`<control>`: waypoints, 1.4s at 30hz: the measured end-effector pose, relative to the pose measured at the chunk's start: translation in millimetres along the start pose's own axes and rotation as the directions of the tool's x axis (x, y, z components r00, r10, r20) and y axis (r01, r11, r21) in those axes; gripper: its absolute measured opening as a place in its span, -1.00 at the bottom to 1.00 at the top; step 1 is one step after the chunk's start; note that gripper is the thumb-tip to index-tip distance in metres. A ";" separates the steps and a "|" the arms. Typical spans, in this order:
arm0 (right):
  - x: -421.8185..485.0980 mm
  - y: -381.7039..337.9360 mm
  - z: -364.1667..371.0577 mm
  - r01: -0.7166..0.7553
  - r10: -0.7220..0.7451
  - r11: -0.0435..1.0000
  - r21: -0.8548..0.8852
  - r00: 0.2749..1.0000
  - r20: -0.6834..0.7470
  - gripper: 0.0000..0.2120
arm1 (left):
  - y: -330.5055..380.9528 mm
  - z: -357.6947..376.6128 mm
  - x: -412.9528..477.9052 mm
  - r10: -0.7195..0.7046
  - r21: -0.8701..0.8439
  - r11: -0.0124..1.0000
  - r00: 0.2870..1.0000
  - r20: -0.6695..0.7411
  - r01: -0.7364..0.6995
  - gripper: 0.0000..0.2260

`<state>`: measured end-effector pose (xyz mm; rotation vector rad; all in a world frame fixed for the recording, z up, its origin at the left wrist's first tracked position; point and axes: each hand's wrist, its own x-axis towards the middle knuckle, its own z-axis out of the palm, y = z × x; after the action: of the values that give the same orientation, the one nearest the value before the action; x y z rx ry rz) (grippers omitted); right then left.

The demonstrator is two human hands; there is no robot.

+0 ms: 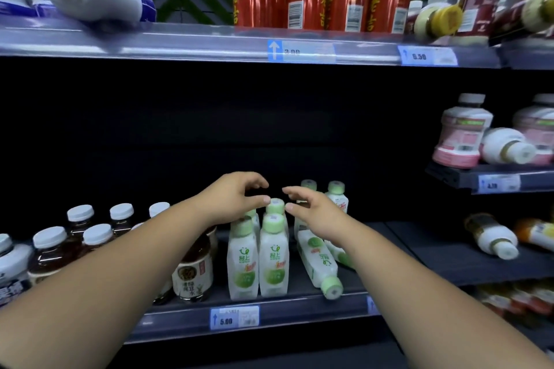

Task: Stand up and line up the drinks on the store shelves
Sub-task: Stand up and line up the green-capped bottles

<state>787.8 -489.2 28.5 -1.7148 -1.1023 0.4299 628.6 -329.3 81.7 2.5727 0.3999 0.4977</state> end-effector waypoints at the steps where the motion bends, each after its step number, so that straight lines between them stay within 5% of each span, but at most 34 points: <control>1: -7.0 1.5 -2.1 0.003 -0.003 1.000 0.009 0.999 -0.039 -0.61 | 8.0 3.1 -3.1 0.051 0.036 0.998 0.998 -0.027 -0.050 -0.67; 7: -65.1 24.0 -7.6 -0.013 0.037 0.997 0.082 0.954 -0.299 -0.66 | 49.5 45.8 -26.4 0.269 -0.010 0.962 0.952 -0.150 -0.273 -0.71; 15: -141.0 74.4 -11.4 -0.056 0.071 0.997 0.044 0.767 -0.637 -0.68 | 60.6 140.0 -60.3 0.127 -0.266 0.951 0.983 -0.130 -0.158 -0.77; 25: -139.7 137.8 -55.1 -0.119 0.060 0.991 -0.058 0.797 -0.601 -0.63 | 64.6 224.1 -54.4 -0.258 -0.253 0.947 0.939 -0.228 0.199 -0.70; 31: -128.2 164.8 -73.3 -0.261 0.051 0.918 -0.299 0.825 -0.563 -0.45 | 77.1 248.1 -53.2 -0.437 -0.192 0.898 0.848 -0.299 0.395 -0.57; 34: -124.9 175.8 -73.4 -0.270 0.006 0.874 -0.403 0.837 -0.547 -0.55 | 84.3 251.9 -51.3 -0.483 -0.168 0.876 0.815 -0.320 0.453 -0.52; 42: -130.9 175.5 -76.8 -0.225 0.083 0.945 -0.236 0.867 -0.492 -0.67 | 90.3 255.6 -45.6 -0.487 -0.150 0.872 0.799 -0.353 0.465 -0.58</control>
<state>857.1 -653.1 -120.3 -2.0326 -0.6863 -0.0719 710.6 -525.0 -93.0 2.1881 1.1218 0.8020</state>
